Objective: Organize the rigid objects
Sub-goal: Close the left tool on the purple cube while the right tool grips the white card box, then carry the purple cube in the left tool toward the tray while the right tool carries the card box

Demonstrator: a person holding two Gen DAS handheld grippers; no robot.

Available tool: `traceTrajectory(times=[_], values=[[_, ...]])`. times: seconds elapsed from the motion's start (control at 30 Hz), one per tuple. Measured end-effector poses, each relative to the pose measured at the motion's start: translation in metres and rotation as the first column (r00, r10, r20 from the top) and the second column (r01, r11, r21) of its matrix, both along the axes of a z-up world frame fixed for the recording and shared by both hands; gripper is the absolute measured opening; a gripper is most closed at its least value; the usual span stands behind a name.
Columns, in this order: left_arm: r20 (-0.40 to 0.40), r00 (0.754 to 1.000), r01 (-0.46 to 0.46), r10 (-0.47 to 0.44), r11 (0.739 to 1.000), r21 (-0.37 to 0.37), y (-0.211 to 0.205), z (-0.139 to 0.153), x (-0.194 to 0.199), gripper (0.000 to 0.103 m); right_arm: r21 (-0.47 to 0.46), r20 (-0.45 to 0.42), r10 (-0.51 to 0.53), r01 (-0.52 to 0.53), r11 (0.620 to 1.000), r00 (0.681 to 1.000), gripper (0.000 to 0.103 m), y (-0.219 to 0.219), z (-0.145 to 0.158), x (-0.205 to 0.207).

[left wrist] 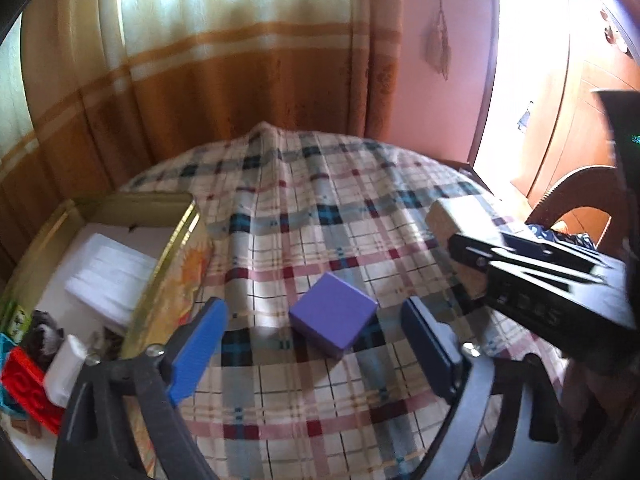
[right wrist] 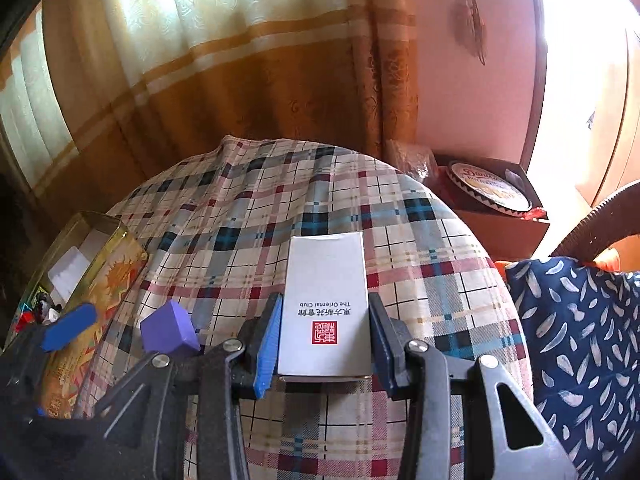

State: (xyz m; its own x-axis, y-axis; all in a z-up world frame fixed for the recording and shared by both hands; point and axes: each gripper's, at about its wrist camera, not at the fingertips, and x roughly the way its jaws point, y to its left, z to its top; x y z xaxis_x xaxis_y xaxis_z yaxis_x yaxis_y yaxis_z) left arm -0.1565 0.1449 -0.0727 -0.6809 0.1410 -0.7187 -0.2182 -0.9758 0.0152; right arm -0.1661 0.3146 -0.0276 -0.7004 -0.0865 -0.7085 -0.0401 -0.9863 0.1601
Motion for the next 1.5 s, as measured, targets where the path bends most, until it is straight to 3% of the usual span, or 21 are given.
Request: traceTrajectory(times=[0.13,0.27,0.43,0.5,0.7,0.9,1.5], values=[[0.053,0.999,-0.001,0.002,1.000,-0.017,0.004,-0.013,-0.014,0.081,-0.008,0.016,0.003,-0.003,1.000,1.000,0.043,0.002,-0.003,-0.003],[0.097,0.995,-0.010,0.008,1.000,0.019,0.002,-0.021,-0.023,0.073,0.001,0.028,0.010,-0.010,1.000,1.000,0.043,0.000,-0.005,-0.004],[0.089,0.996,0.007,-0.008,1.000,0.013,0.005,-0.023,-0.021,0.044,0.027,0.026,0.015,-0.016,1.000,1.000,0.043,-0.005,-0.003,-0.004],[0.084,0.996,0.014,-0.015,1.000,0.007,0.006,-0.023,-0.019,0.039,0.036,0.020,0.014,-0.015,0.999,1.000,0.043,-0.006,-0.002,-0.003],[0.068,0.997,0.020,-0.022,1.000,0.021,0.002,-0.018,-0.012,0.039,0.071,-0.036,0.010,-0.008,0.997,0.999,0.043,-0.009,0.006,0.005],[-0.002,1.000,0.003,-0.003,1.000,0.019,-0.002,-0.008,0.001,0.039,0.089,-0.075,0.014,-0.007,0.996,0.997,0.043,-0.013,0.013,0.011],[-0.169,0.982,-0.080,0.084,0.996,0.030,-0.024,0.015,0.037,0.039,0.029,-0.213,-0.001,0.007,1.000,0.977,0.043,-0.018,0.027,0.039]])
